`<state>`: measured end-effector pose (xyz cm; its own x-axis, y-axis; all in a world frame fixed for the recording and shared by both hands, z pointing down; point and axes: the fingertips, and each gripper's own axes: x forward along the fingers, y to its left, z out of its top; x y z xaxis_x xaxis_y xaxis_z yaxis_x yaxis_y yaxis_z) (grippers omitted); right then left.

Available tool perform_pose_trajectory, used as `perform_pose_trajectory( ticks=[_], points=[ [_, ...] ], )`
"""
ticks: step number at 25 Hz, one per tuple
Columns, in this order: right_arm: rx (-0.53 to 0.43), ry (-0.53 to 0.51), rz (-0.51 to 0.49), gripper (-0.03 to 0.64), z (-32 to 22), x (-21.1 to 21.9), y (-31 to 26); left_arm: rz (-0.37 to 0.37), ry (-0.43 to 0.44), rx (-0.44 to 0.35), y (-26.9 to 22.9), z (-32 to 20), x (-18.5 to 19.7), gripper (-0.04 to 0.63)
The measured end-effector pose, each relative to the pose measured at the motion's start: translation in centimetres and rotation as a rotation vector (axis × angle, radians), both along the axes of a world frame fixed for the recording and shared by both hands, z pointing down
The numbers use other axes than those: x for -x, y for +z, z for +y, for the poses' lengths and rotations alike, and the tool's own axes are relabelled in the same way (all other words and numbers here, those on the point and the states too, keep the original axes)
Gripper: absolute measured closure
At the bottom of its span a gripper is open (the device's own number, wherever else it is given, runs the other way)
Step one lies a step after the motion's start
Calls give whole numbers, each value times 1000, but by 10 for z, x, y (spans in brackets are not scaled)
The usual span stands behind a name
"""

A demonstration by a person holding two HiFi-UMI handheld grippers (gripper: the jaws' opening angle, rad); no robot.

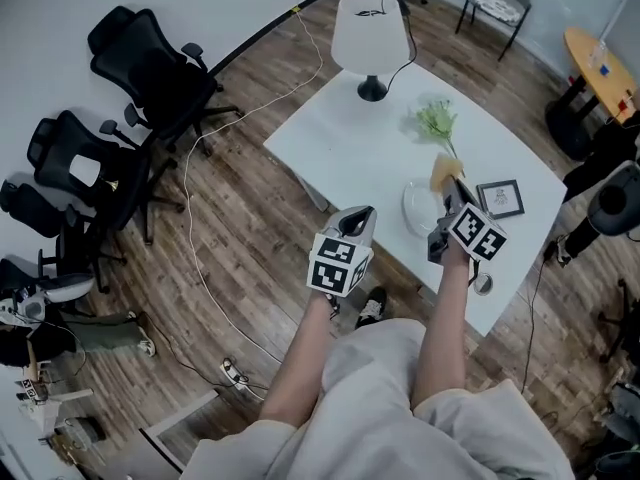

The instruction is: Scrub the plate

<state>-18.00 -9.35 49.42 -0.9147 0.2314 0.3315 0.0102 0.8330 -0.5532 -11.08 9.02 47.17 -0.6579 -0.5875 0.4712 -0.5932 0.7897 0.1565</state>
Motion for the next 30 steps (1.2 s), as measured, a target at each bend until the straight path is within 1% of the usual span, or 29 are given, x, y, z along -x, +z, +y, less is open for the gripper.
perform_pose_trajectory(
  ticks=[3, 8, 12, 16, 20, 24, 28, 30],
  points=[
    [15, 2, 5, 561, -6, 6, 0, 3, -3, 8, 4, 6, 14, 594],
    [-31, -44, 28, 560, -13, 5, 0, -2, -38, -5, 3, 13, 30, 594],
    [-42, -6, 20, 560, -29, 5, -2, 7, -11, -10, 6, 2, 43, 594],
    [-51, 61, 12, 560, -54, -1, -8, 23, 54, -13, 12, -20, 53, 594],
    [-38, 145, 7, 560, -77, 0, -8, 17, 153, -1, 14, -44, 70, 594],
    [-48, 204, 23, 558, -87, 2, -4, 19, 255, 1, 16, -65, 97, 594],
    [-53, 257, 31, 558, -99, -8, -8, 50, 325, -37, 19, -95, 108, 594],
    [-61, 268, 46, 558, -98, -14, -4, 65, 369, -39, 22, -108, 113, 594]
  ],
)
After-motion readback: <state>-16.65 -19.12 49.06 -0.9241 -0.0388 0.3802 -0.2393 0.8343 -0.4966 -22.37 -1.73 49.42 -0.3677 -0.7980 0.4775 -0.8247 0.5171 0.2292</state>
